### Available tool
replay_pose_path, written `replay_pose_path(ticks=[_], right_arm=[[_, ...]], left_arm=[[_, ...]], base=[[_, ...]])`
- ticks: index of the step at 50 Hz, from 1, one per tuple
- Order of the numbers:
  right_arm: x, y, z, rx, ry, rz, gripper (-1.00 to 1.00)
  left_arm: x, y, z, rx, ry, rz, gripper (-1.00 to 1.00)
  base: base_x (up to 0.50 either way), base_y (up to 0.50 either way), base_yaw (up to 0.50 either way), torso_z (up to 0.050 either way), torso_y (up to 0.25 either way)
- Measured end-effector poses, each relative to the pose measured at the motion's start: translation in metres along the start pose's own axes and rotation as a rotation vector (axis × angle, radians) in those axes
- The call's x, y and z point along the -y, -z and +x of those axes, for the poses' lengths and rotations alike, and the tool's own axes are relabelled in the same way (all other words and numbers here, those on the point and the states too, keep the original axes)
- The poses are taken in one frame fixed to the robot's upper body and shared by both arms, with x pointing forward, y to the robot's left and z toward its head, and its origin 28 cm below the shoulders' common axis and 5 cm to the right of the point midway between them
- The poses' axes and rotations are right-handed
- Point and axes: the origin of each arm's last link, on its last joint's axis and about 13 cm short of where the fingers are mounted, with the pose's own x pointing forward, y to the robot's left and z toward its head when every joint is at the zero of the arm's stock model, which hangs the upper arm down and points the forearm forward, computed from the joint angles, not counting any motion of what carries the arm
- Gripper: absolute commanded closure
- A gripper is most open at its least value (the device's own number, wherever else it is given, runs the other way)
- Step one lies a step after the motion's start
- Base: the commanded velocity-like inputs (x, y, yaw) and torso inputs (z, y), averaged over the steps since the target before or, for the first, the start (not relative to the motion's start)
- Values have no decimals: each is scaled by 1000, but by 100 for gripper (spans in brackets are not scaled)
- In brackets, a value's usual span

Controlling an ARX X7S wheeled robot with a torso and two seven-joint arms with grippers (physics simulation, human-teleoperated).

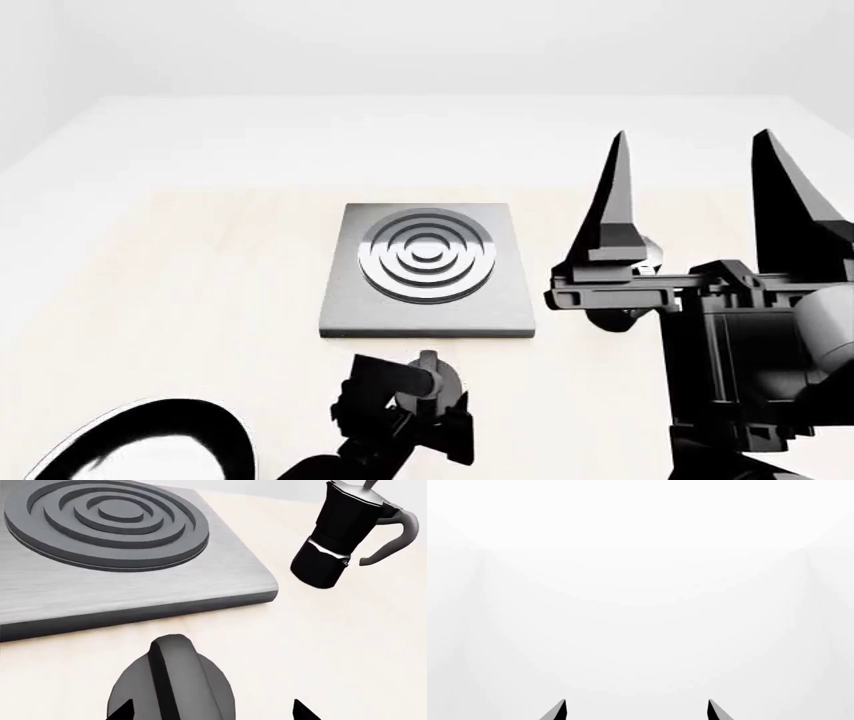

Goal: Turn on the stove and put the moka pot on it.

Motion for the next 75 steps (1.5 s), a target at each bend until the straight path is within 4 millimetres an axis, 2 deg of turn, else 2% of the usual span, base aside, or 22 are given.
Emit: replay_pose_path(ticks=[51,75], right_arm=[[0,0,-1,0,-4,0,-100],[0,0,0,0,-2,0,-100]], left_arm=[[2,9,19,-45,29,8,-100],[13,13,12,-72,51,82,-100]], base=[[0,0,0,0,0],[0,0,0,0,0]])
